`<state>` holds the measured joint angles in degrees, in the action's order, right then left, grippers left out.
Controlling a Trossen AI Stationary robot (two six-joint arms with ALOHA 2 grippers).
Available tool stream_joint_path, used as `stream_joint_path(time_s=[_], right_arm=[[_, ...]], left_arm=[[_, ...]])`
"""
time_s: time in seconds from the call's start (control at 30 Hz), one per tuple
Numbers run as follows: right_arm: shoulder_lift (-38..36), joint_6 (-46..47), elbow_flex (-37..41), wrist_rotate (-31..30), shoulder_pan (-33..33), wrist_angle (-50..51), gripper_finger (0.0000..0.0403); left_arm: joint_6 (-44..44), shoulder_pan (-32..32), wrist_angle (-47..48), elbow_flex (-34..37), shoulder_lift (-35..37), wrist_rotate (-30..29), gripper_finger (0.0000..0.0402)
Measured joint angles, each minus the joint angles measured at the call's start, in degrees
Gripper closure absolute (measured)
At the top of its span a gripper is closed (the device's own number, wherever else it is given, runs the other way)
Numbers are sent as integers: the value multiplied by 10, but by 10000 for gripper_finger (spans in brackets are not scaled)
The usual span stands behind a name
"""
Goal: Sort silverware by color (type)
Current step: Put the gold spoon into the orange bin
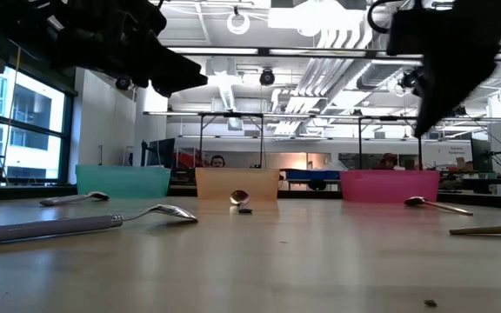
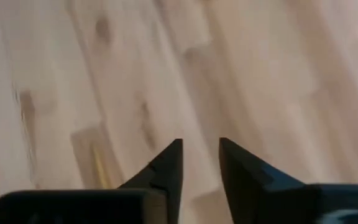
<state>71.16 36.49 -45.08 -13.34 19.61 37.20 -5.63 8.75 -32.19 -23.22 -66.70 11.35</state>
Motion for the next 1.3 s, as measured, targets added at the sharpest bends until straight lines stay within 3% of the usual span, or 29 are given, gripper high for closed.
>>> stream_joint_path(time_s=[0.2, 0.43, 0.8, 1.1, 1.3], right_arm=[[62, 84, -9, 14, 79, 7, 274], [141, 100, -69, 30, 134, 43, 269], [270, 97, -122, 109, 139, 73, 269], [303, 96, -124, 121, 138, 75, 274], [310, 95, -125, 130, 136, 76, 314]], left_arm=[[0, 0, 0, 0, 0, -1, 192], [0, 0, -1, 0, 0, -2, 192], [7, 0, 10, 0, 0, -2, 192], [10, -2, 11, 0, 0, -2, 192], [11, -2, 11, 0, 0, -2, 192]])
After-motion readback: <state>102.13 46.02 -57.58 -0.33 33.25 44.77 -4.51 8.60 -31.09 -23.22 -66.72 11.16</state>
